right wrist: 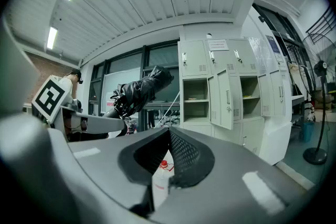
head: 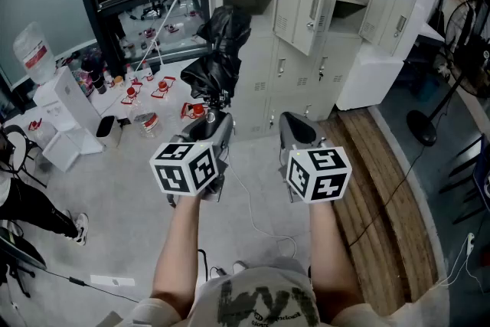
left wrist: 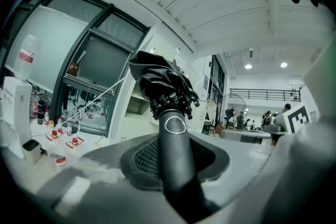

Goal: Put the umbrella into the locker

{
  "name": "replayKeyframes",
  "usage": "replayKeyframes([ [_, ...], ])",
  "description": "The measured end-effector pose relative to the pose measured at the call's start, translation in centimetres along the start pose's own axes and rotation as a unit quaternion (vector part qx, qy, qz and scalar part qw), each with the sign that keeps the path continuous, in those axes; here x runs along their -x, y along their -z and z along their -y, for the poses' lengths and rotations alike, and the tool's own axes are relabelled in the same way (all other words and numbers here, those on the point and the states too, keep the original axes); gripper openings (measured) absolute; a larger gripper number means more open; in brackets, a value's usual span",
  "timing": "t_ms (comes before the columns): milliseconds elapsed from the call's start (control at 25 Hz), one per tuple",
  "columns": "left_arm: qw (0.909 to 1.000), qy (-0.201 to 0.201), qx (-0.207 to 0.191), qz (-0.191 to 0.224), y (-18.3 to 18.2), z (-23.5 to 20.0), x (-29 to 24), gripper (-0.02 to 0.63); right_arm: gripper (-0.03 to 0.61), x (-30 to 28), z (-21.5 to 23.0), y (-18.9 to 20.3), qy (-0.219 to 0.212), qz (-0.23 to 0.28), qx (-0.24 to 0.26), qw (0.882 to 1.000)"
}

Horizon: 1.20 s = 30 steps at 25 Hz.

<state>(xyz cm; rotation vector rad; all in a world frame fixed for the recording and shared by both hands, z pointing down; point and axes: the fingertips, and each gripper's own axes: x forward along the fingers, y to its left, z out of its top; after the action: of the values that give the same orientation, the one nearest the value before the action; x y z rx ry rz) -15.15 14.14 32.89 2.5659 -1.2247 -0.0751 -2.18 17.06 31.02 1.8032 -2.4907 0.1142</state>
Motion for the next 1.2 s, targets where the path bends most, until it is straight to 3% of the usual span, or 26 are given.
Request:
replayKeyframes([
  [560, 1.0000, 0.004, -0.001, -0.001, -0.1, -0.9, -3.2, 0.118, -0.003, -2.2, 2.0, 0.9, -0.001, -0.002, 0.000, 1.000],
  [1200, 0.9990, -0.044, 0.000, 0.001, -0.9, -0.8, -15.7, 0.118, -0.003, -10.3, 13.3, 0.6, -0.059, 0.000, -0.019, 0.998],
])
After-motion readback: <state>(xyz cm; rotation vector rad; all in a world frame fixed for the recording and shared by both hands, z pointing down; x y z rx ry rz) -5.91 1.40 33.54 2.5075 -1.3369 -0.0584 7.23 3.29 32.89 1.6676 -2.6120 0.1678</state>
